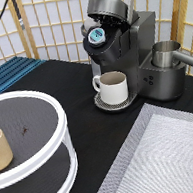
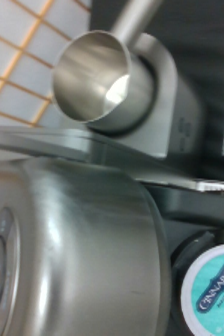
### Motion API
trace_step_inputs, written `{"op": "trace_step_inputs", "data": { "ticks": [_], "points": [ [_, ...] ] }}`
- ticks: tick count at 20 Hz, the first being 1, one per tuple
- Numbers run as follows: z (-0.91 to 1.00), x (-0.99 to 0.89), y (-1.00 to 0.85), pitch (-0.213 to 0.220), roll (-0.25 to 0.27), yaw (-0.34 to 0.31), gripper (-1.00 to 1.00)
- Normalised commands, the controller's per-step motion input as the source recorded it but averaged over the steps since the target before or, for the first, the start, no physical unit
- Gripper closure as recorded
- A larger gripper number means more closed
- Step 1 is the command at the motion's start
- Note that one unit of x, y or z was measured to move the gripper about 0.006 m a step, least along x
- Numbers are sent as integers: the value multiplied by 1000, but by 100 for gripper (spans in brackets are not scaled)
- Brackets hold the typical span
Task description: Make coffee
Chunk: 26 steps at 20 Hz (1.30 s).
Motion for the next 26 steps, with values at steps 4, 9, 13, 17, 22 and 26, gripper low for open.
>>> {"op": "trace_step_inputs", "data": {
  "ticks": [4,9,13,17,22,26],
  "points": [
    [-118,0,261,32,-319,-32,-100],
    [-61,9,65,34,-267,-1,-100],
    [-136,106,76,6,-205,0,-100],
    [-115,183,2,26,-151,0,-100],
    [-61,178,0,47,-104,0,-100],
    [-2,168,5,64,-75,0,-100]
  ]
}}
